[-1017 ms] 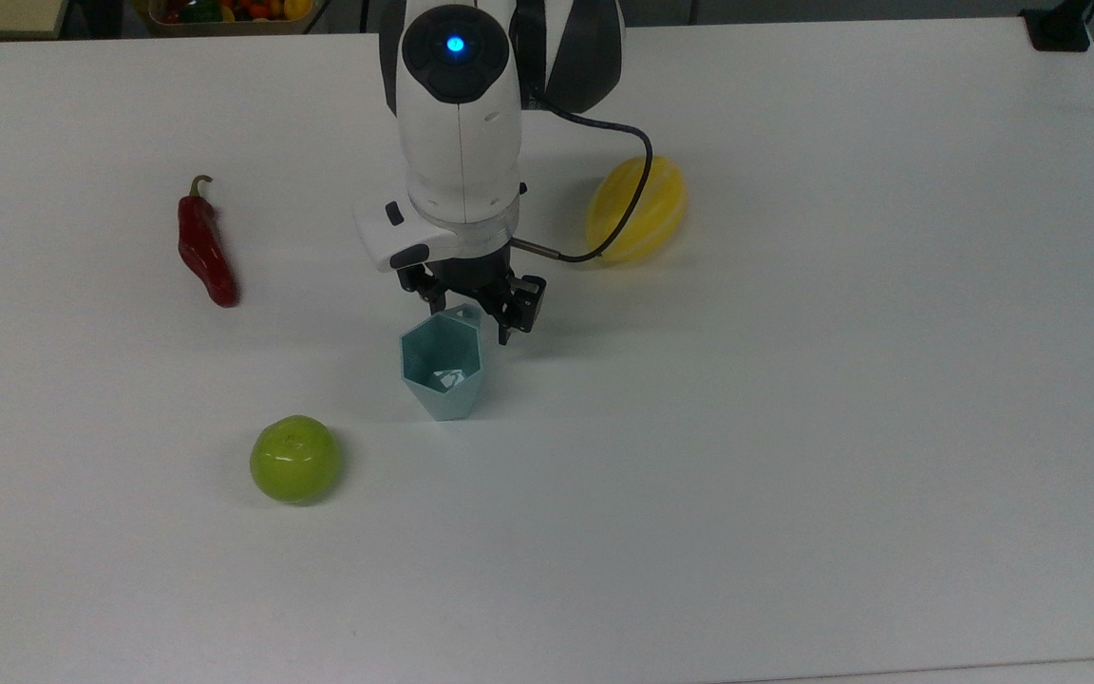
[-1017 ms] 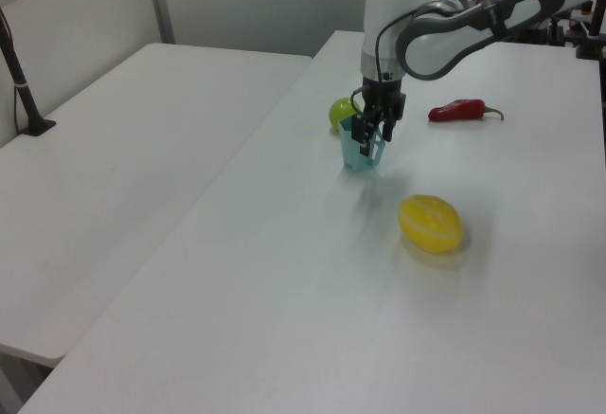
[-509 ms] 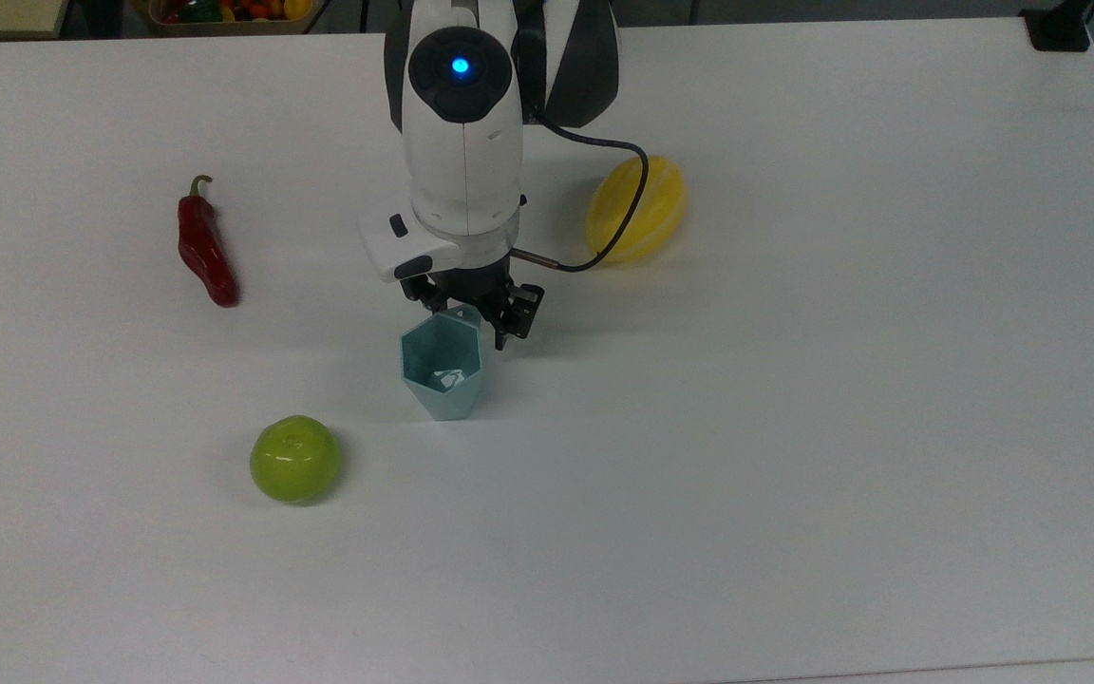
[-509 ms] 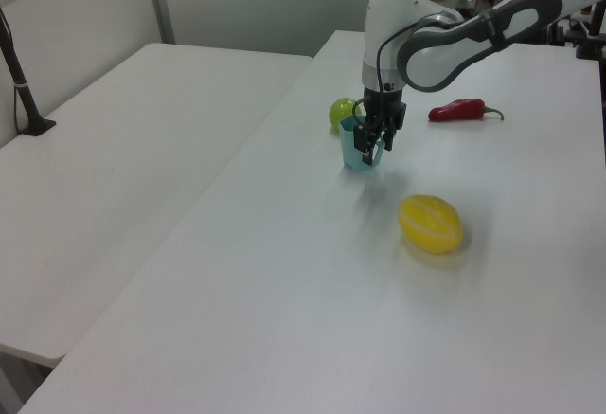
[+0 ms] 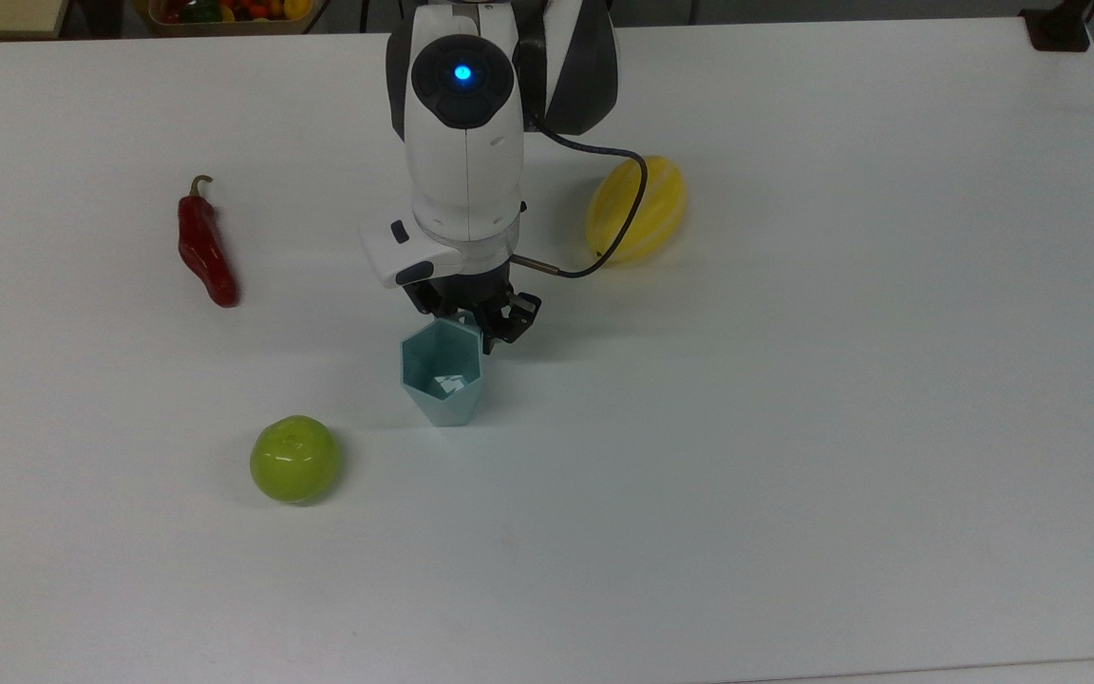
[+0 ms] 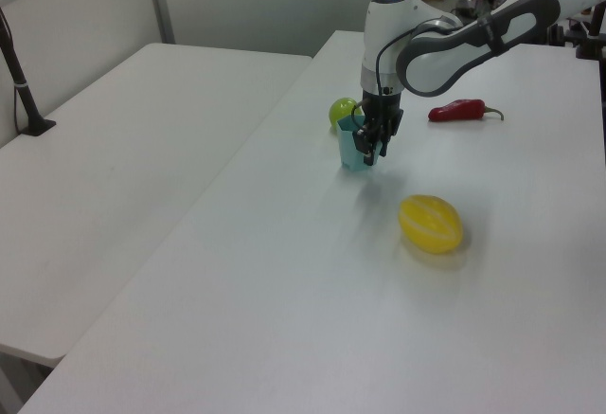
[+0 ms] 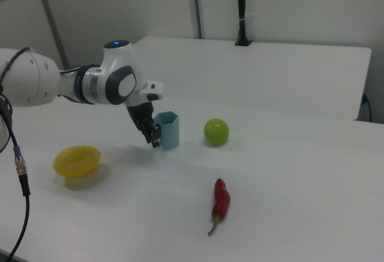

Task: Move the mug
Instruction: 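Close the gripper on the mug's rim, then lift the mug and carry it past the chili pepper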

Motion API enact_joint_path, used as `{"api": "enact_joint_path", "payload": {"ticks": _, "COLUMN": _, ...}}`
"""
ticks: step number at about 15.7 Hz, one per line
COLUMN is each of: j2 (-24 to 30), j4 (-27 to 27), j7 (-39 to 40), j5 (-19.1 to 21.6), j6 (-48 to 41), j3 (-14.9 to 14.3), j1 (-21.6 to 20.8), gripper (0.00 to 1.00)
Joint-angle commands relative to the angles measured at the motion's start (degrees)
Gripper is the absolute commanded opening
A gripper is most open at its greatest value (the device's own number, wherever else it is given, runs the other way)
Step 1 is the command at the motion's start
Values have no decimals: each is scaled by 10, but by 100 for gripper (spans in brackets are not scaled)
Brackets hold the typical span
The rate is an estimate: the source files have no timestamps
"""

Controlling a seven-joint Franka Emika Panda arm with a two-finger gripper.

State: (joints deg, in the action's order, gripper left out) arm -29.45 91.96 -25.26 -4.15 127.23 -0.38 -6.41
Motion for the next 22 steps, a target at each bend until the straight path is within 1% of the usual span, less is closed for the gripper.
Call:
{"api": "enact_joint_path", "payload": {"ticks": 1, "j2": 6, "j4": 13, "j7": -6, "j5": -12, "j6": 18, "j3": -4, "j1": -4, "gripper": 3}}
{"api": "enact_joint_path", "payload": {"ticks": 6, "j2": 7, "j4": 13, "j7": -5, "j5": -11, "j6": 17, "j3": -4, "j1": -4, "gripper": 1}}
{"api": "enact_joint_path", "payload": {"ticks": 10, "j2": 20, "j4": 12, "j7": -4, "j5": -10, "j6": 10, "j3": -4, "j1": 2, "gripper": 0}}
{"api": "enact_joint_path", "payload": {"ticks": 13, "j2": 43, "j4": 13, "j7": -6, "j5": -10, "j6": 6, "j3": -4, "j1": 2, "gripper": 0}}
{"api": "enact_joint_path", "payload": {"ticks": 16, "j2": 74, "j4": 12, "j7": -1, "j5": -5, "j6": -23, "j3": -3, "j1": 3, "gripper": 0}}
{"api": "enact_joint_path", "payload": {"ticks": 20, "j2": 122, "j4": 12, "j7": 42, "j5": 2, "j6": -80, "j3": -2, "j1": 6, "gripper": 0}}
{"api": "enact_joint_path", "payload": {"ticks": 22, "j2": 144, "j4": 13, "j7": 67, "j5": 13, "j6": -106, "j3": -1, "j1": 11, "gripper": 0}}
